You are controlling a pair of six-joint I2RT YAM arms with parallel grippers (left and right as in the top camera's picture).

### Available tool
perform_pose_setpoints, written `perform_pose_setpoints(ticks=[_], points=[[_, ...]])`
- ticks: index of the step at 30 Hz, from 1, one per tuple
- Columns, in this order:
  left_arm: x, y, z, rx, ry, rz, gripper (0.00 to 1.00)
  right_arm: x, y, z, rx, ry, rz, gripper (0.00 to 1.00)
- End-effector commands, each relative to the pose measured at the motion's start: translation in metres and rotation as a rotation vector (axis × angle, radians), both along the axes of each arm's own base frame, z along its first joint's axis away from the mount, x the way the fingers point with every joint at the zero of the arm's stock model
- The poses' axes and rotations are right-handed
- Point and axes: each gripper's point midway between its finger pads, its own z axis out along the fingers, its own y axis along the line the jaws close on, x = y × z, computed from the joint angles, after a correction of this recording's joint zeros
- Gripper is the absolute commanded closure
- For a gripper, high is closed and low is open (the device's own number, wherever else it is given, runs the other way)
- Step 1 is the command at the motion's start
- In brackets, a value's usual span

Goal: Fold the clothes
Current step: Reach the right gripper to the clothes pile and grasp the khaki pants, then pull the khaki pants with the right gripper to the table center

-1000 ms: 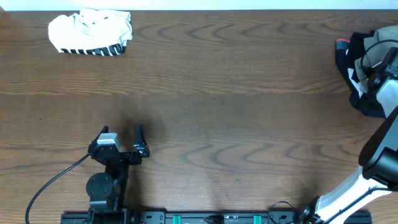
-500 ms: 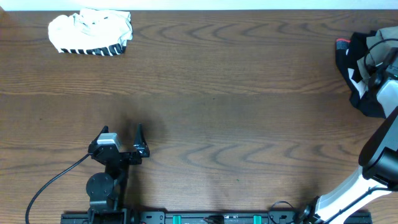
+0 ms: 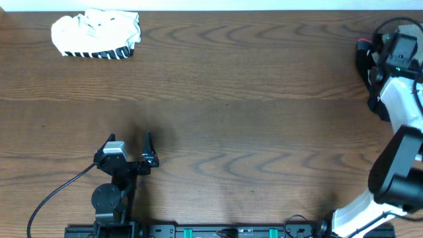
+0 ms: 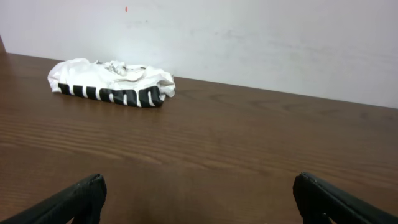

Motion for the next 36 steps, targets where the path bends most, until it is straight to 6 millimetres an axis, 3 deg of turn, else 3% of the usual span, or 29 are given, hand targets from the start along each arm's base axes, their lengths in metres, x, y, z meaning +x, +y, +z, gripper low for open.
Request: perform_pose_setpoints(ticks=[1, 6, 10, 12, 15, 22, 24, 26, 30, 32, 36], points=[[0.0, -0.001, -0.015, 0.012, 0.039, -0.008, 0.02, 0.003, 0.015, 0.056, -0.05, -0.169, -0.028, 0.99], [0.0, -0.001, -0.015, 0.012, 0.039, -0.008, 0.02, 0.003, 0.043, 0.101, -0.059, -0.28, 0.024, 0.99], [0.0, -0.001, -0.015, 0.012, 0.039, -0.008, 0.02, 0.002, 0.069, 0.118, -0.008, -0.385, 0.032, 0.96], [0.0, -0.001, -0.015, 0.012, 0.039, -0.008, 0.02, 0.003, 0.087, 0.115, 0.045, -0.408, 0.045, 0.97], [0.0, -0.001, -0.015, 0.012, 0.039, -0.008, 0.02, 0.01, 0.124, 0.093, 0.179, -0.379, 0.119, 0.95], [0.0, -0.001, -0.015, 0.012, 0.039, -0.008, 0.02, 0.022, 0.209, 0.057, 0.602, -0.425, 0.188, 0.87], [0.0, -0.001, -0.015, 0.012, 0.039, -0.008, 0.02, 0.024, 0.237, 0.052, 0.727, -0.414, 0.231, 0.81], [0.0, -0.001, -0.015, 0.012, 0.039, -0.008, 0.02, 0.022, 0.284, 0.047, 0.921, -0.357, 0.344, 0.75], [0.0, -0.001, -0.015, 0.012, 0.039, -0.008, 0.02, 0.002, 0.365, 0.051, 1.236, -0.226, 0.556, 0.99], [0.0, -0.001, -0.015, 0.012, 0.039, -0.008, 0.02, -0.011, 0.398, 0.057, 1.348, -0.168, 0.647, 0.99], [0.0, -0.001, -0.015, 0.012, 0.039, -0.008, 0.02, -0.034, 0.447, 0.061, 1.426, -0.078, 0.761, 0.99]])
